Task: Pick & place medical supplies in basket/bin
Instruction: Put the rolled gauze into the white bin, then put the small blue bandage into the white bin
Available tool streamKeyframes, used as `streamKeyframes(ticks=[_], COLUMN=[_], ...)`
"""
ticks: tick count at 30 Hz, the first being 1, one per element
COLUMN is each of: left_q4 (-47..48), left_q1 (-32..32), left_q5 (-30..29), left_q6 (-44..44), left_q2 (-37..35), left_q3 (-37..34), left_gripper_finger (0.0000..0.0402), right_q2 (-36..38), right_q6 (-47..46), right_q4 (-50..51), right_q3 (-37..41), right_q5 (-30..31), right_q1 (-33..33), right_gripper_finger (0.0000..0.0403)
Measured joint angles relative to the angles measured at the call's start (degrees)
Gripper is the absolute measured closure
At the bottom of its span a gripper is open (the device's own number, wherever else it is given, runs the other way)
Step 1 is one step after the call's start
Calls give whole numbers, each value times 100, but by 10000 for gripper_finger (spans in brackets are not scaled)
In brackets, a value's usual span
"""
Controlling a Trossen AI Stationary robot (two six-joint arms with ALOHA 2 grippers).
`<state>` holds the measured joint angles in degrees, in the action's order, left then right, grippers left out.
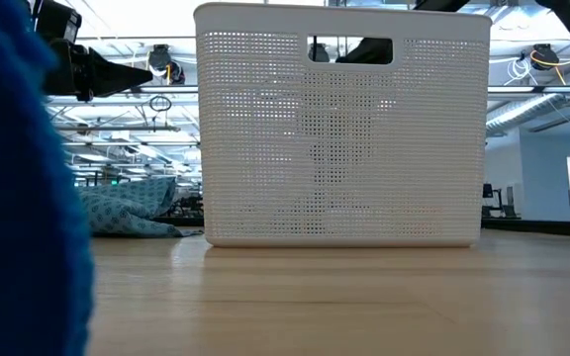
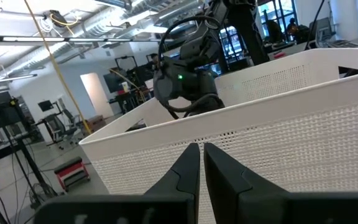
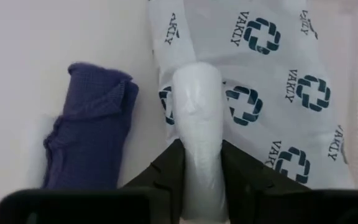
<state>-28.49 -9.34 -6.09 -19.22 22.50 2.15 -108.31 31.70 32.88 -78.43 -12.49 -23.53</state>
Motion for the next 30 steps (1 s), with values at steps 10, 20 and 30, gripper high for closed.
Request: streamKeyframes(ticks=[10,20,30], left_q4=[0,0,57], left_q1=[0,0,-1], left_q5=[4,7,3], left_q6=[48,67,66], left_q2=[0,-1,-1], left_q3=[0,0,0], left_gripper_finger=[373,373,373], right_q2=[519,829,2866], right_q6=[-253,-422,-439], right_q4=[-34,94,377], right_q3=[19,19,15], right_q5=[244,559,-372], right_q1=[-1,39,210], right_gripper_finger=[204,134,291])
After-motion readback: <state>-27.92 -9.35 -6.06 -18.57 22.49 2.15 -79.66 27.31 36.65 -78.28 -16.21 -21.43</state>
